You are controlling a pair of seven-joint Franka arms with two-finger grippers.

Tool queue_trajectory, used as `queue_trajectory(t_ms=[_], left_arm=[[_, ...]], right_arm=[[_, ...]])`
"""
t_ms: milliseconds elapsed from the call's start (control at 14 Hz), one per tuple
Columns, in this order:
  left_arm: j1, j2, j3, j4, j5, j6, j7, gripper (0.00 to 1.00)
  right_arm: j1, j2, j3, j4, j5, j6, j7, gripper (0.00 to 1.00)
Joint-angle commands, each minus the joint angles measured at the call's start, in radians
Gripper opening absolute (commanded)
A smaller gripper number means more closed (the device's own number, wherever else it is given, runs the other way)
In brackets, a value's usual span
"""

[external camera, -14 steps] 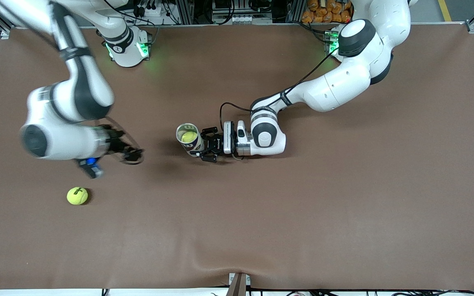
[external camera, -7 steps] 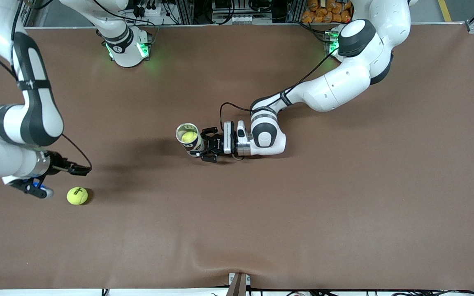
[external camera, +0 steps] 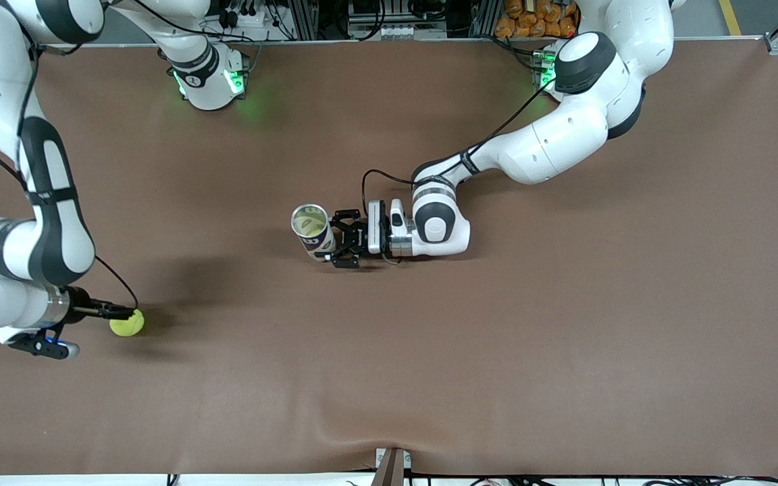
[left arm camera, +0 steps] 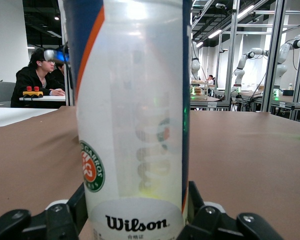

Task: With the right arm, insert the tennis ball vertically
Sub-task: 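Grasp the second yellow ball with the right gripper, then carry the second ball with the right gripper to the can's top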

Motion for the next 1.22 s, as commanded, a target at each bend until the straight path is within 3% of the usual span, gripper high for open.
queue_trajectory(t_ms=[0,501,931,1002,1146], left_arm=[[-0.014,-0.005,0.028,0.008,-0.034,0.015,0.032,0.76],[-0.014,-0.005,0.029,0.008,-0.034,0.015,0.032,0.71],[-0.014,-0.005,0.029,0.008,-0.034,0.015,0.032,0.71],[-0.014,-0.005,0.029,0.008,-0.034,0.015,0.032,0.70],[-0.014,-0.005,0.029,0.008,-0.034,0.015,0.032,0.70]], right_arm=[[-0.031,0.047,0.021,0.042,-0.016,0.016,-0.024,1.00],[-0.045,0.100,0.021,0.037,-0.005,0.115,-0.023,1.00],[-0.054,0.113,0.022,0.022,-0.001,0.109,-0.013,1.00],[-0.054,0.113,0.022,0.022,0.001,0.108,-0.015,0.97],[-0.054,0.113,0.024,0.022,0.001,0.106,-0.016,0.67]])
